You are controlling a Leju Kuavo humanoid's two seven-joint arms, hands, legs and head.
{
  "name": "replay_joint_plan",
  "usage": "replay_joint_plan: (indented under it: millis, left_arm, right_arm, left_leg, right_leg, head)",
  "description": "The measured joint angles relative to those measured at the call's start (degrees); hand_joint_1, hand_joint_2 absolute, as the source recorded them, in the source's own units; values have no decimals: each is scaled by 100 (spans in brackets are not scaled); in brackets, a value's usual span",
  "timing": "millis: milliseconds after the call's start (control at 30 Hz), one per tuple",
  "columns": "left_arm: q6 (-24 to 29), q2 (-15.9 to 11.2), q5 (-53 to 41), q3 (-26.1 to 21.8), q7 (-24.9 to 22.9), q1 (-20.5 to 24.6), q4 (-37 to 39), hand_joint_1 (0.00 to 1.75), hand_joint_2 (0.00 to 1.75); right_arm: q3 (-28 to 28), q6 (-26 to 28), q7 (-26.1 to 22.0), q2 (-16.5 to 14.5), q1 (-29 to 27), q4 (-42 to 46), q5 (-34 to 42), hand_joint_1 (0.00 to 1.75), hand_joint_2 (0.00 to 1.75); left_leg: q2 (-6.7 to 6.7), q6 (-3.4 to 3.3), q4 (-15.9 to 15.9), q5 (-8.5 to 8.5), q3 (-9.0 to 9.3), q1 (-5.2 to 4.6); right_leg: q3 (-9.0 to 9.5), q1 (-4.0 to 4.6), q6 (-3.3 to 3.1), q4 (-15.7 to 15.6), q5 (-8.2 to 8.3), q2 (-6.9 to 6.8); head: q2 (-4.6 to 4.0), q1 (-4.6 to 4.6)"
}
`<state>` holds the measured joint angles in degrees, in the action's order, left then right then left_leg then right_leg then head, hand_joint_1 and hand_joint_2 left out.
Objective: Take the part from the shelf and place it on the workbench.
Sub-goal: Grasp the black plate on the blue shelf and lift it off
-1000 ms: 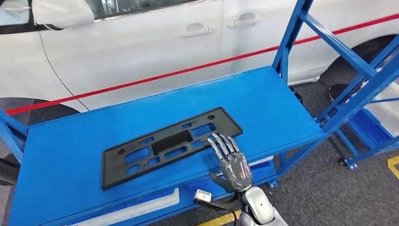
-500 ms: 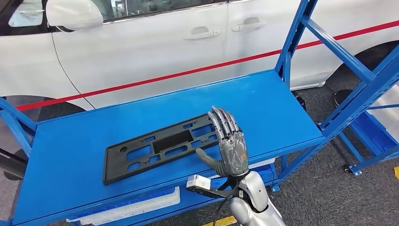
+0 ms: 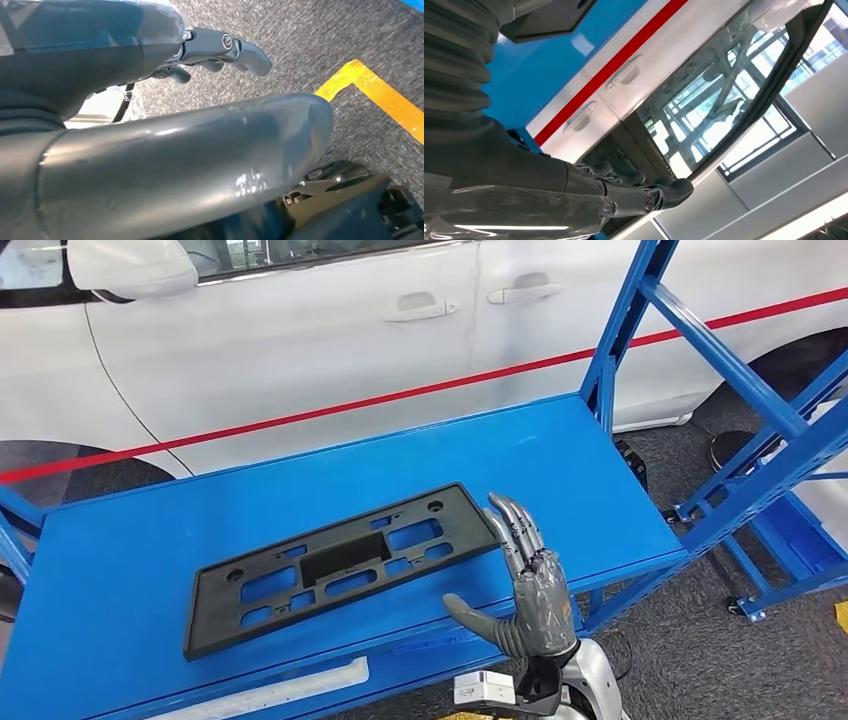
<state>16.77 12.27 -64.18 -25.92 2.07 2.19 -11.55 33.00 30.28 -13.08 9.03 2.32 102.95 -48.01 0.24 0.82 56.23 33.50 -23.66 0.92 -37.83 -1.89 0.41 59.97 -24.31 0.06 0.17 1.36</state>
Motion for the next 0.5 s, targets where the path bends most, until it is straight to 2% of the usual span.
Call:
replay_joint_plan:
  millis: [33, 67, 133, 167, 200, 233, 300, 333, 367, 400, 500]
  left_arm:
    - [-1, 0, -21, 0, -2, 9, 0, 0, 0]
    - [-2, 1, -45, 1, 5, 13, 0, 0, 0]
    - [-3, 2, -101, 2, 45, 11, 1, 0, 0]
    - [-3, 2, -127, 3, 72, 9, 1, 0, 0]
    - [-3, 2, -147, 4, 96, 8, 1, 0, 0]
    - [-3, 2, -162, 4, 117, 8, 1, 0, 0]
    - [-3, 2, -190, 7, 144, 9, 1, 0, 0]
    - [-2, 4, -200, 9, 151, 12, 1, 0, 0]
    - [-2, 8, -215, 11, 154, 19, 1, 0, 0]
    - [-3, 11, -233, 14, 149, 24, 1, 0, 0]
    - [-27, 17, -320, 29, 77, 25, 1, 0, 0]
  right_arm:
    - [1, -68, 6, -1, 8, 11, -6, 0, 175]
    - [4, -174, 42, -12, 34, -2, -43, 0, 175]
    - [33, -470, 191, -75, 147, -154, -162, 0, 175]
    - [58, -607, 269, -131, 217, -298, -228, 0, 175]
    - [86, -695, 329, -194, 282, -461, -268, 0, 175]
    - [112, -740, 369, -264, 337, -633, -292, 0, 175]
    - [154, -775, 426, -418, 450, -980, -304, 0, 175]
    - [172, -792, 445, -497, 506, -1156, -303, 0, 175]
    - [188, -803, 461, -566, 553, -1319, -300, 0, 175]
    - [199, -809, 473, -623, 589, -1458, -293, 0, 175]
    - [215, -865, 532, -758, 692, -1771, -265, 0, 175]
  left_leg:
    - [0, 27, 156, 86, -56, 10]
    - [0, 47, 449, 213, -198, 17]
    - [-1, 72, 1286, 485, -698, 18]
    - [-1, 78, 1611, 530, -939, 19]
    - [-1, 76, 1738, 454, -1098, 19]
    - [-1, 64, 1634, 257, -1149, 18]
    - [0, 14, 951, -306, -1010, 14]
    - [2, -12, 621, -495, -916, -2]
    - [3, -38, 398, -591, -849, -18]
    - [0, -60, 303, -601, -828, -38]
    - [-19, -157, 193, -629, -797, -45]
  right_leg:
    - [39, -4, -44, -22, -25, -6]
    - [82, -7, -82, -40, -49, -13]
    - [148, 11, -134, -50, -103, -20]
    - [179, 22, -144, -49, -130, -16]
    - [216, 32, -147, -49, -157, -10]
    - [259, 40, -144, -49, -184, -5]
    - [345, 50, -125, -51, -235, -1]
    - [372, 61, -106, -49, -254, 0]
    - [382, 68, -78, -52, -264, -3]
    - [381, 70, -45, -60, -265, -8]
    - [384, 67, 60, -81, -269, -33]
  head:
    - [0, -10]
    - [0, -22]
    - [0, -35]
    - [0, -35]
    - [0, -36]
    - [-1, -36]
    - [-1, -37]
    - [-1, -37]
    - [0, -38]
    - [0, -38]
    - [0, -35]
